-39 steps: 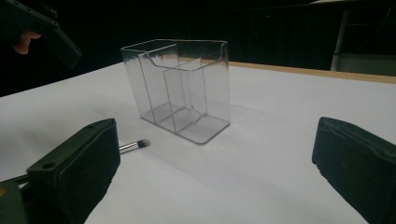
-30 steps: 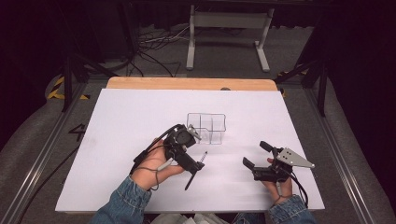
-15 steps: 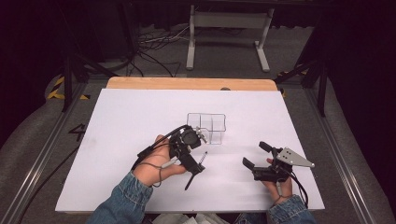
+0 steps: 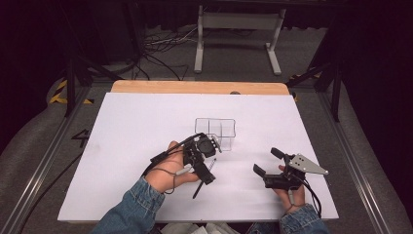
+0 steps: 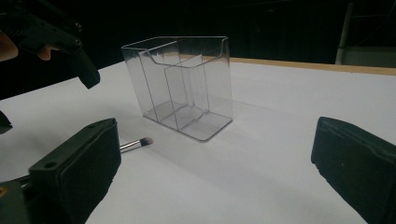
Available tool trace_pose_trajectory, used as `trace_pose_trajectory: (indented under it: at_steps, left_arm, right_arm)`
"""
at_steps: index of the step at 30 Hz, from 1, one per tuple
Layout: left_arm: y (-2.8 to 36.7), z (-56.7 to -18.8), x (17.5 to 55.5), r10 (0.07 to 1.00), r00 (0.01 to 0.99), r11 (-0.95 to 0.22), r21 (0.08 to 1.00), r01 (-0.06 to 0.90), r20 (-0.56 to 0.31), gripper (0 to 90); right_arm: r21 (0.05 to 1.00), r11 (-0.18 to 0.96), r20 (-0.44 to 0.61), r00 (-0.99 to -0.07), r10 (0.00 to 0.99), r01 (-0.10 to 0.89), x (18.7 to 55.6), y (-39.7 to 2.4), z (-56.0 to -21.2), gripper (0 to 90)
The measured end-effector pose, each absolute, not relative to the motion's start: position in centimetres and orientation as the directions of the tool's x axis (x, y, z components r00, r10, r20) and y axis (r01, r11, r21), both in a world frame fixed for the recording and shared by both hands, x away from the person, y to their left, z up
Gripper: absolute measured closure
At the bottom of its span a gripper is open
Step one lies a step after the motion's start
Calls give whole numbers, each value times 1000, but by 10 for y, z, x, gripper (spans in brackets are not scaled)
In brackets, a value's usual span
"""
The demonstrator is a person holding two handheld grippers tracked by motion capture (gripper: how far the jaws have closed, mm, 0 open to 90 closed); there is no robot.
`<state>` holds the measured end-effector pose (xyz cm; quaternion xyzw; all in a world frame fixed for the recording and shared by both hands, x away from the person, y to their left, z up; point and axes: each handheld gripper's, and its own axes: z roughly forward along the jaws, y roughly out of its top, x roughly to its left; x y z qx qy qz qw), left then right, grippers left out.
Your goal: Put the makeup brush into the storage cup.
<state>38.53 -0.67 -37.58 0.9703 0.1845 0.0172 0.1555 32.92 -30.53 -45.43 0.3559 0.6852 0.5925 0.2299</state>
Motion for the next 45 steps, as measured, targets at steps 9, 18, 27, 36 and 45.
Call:
trace_pose_trajectory:
  at_steps: [9, 18, 27, 36, 45]
  left_arm:
    - [-19, -391, 387, 339, 941, -915, 227, 334, -16, 23]
    - [-24, -400, 388, 321, 947, -926, 202, 319, -22, 20]
    - [-21, -410, 391, 367, 930, -909, 200, 365, -30, 54]
    - [-23, -418, 391, 369, 929, -911, 185, 369, -36, 136]
    - [-25, -425, 392, 390, 920, -904, 169, 392, -47, 288]
  right_arm:
    - [975, 45, 108, -641, 759, 217, 329, -305, -454, 18]
    - [975, 43, 112, -643, 757, 220, 329, -305, -454, 18]
    - [974, 39, 115, -642, 758, 221, 329, -306, -454, 18]
    - [975, 40, 112, -642, 758, 217, 329, -306, -454, 18]
    - [974, 45, 110, -641, 759, 221, 329, -306, -454, 25]
